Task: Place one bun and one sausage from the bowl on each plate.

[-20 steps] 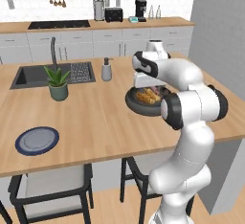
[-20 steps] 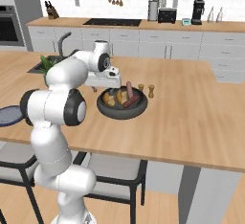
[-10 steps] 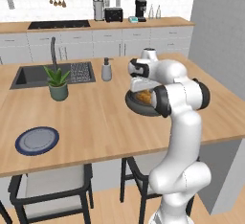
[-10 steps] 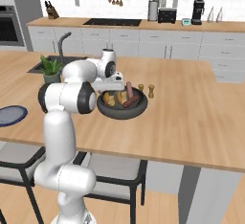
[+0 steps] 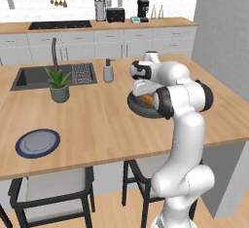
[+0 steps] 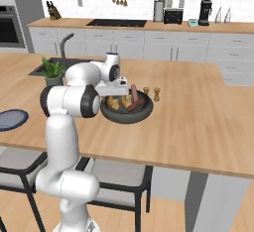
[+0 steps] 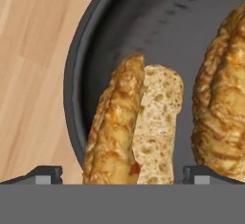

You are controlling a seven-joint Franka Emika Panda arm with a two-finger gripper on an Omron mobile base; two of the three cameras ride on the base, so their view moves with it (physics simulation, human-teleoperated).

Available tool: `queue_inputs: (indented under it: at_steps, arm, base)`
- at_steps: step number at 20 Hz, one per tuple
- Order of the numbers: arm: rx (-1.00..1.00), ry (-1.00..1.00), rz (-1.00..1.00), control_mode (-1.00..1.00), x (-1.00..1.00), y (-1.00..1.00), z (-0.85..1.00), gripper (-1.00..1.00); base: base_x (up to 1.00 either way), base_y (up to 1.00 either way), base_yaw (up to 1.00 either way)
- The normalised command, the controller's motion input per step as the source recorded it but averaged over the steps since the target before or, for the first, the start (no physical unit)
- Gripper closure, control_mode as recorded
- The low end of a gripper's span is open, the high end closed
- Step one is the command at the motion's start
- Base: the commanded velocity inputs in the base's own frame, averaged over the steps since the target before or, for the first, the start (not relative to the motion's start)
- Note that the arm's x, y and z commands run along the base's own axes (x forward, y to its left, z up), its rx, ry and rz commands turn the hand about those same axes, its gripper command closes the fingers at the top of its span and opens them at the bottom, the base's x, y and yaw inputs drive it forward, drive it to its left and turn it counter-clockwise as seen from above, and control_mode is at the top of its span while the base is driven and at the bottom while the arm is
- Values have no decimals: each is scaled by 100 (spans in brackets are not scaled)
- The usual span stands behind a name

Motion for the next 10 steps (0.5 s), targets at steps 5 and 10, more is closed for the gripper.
queue_inputs:
  at_steps: [5,10]
  arm:
    - [0,0,4,-100,-5,0,-21,-100]
    - [0,0,1,-100,0,0,-7,100]
  base:
    - [0,0,0]
    - [0,0,0]
